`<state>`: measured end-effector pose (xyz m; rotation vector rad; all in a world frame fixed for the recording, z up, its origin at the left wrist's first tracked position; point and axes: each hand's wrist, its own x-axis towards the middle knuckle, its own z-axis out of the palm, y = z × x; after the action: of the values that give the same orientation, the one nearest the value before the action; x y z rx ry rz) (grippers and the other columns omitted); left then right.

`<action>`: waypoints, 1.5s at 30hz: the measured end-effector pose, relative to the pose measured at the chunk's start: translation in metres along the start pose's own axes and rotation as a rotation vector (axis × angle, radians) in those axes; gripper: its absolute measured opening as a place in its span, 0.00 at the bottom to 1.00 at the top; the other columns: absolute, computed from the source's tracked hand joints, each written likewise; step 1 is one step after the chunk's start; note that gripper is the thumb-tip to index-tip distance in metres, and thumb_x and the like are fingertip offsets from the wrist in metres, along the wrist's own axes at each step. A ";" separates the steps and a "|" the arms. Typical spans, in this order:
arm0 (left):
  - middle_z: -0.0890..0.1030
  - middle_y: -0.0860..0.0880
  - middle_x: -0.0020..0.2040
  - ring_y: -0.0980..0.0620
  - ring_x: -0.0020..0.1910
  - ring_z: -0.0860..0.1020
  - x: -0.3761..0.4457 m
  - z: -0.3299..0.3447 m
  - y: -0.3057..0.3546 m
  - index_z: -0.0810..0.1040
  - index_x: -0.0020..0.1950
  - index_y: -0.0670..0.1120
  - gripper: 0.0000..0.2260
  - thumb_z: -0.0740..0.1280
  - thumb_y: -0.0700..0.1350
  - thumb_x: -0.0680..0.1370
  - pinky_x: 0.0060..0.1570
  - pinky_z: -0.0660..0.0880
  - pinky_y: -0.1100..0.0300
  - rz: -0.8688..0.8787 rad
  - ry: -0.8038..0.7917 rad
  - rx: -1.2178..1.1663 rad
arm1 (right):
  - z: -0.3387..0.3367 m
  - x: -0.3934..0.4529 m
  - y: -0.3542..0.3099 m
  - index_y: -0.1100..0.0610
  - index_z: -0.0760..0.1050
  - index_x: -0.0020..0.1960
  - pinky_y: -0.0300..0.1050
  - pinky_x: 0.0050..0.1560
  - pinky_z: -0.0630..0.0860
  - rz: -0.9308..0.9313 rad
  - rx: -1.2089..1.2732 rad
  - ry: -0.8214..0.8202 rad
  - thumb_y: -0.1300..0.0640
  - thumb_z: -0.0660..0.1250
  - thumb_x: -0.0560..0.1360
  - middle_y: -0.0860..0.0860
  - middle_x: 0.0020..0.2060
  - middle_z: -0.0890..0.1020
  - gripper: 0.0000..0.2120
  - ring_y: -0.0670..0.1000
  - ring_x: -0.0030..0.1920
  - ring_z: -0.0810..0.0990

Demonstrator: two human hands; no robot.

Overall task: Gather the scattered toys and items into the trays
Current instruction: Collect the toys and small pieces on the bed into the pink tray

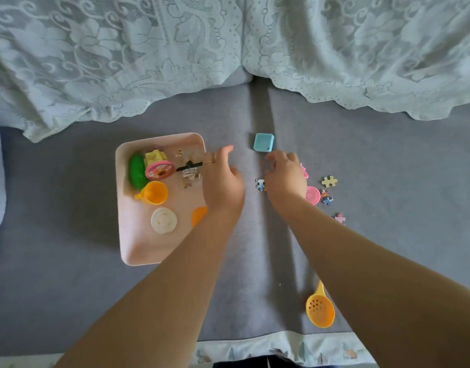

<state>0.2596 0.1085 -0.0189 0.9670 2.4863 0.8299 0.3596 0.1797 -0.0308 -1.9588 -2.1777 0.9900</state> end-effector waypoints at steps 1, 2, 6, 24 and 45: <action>0.75 0.44 0.58 0.44 0.54 0.74 0.002 0.006 0.006 0.73 0.67 0.49 0.21 0.61 0.35 0.75 0.51 0.71 0.55 0.031 -0.034 0.003 | -0.005 0.004 0.012 0.52 0.74 0.63 0.48 0.55 0.70 0.026 -0.015 0.025 0.64 0.60 0.74 0.55 0.60 0.74 0.19 0.58 0.59 0.73; 0.73 0.44 0.59 0.45 0.54 0.74 0.004 0.014 0.012 0.73 0.67 0.49 0.22 0.60 0.34 0.74 0.50 0.69 0.58 0.048 -0.075 0.015 | -0.009 0.008 0.024 0.53 0.75 0.63 0.48 0.58 0.68 0.051 -0.030 0.054 0.64 0.60 0.74 0.56 0.60 0.73 0.19 0.59 0.59 0.72; 0.68 0.44 0.64 0.45 0.59 0.71 0.017 0.043 0.023 0.65 0.73 0.50 0.27 0.60 0.34 0.75 0.49 0.66 0.61 0.056 -0.235 0.138 | -0.019 0.023 0.058 0.53 0.75 0.63 0.46 0.60 0.66 0.116 -0.015 0.115 0.63 0.60 0.76 0.56 0.60 0.71 0.16 0.58 0.62 0.69; 0.76 0.42 0.57 0.41 0.58 0.73 0.051 0.073 0.048 0.70 0.59 0.41 0.20 0.71 0.47 0.72 0.52 0.71 0.49 0.006 -0.218 0.282 | -0.023 0.040 0.053 0.55 0.76 0.59 0.42 0.47 0.71 0.051 0.194 -0.020 0.59 0.62 0.76 0.55 0.57 0.73 0.13 0.56 0.48 0.78; 0.74 0.45 0.57 0.44 0.53 0.76 -0.042 -0.056 -0.064 0.68 0.63 0.48 0.16 0.64 0.51 0.78 0.50 0.77 0.49 -0.172 0.015 0.278 | 0.010 -0.046 -0.029 0.50 0.76 0.60 0.39 0.36 0.73 -0.117 0.173 -0.266 0.62 0.58 0.78 0.50 0.55 0.79 0.16 0.50 0.44 0.78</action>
<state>0.2294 0.0194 -0.0120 0.8166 2.7003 0.4469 0.3391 0.1345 -0.0076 -1.6873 -2.2142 1.4366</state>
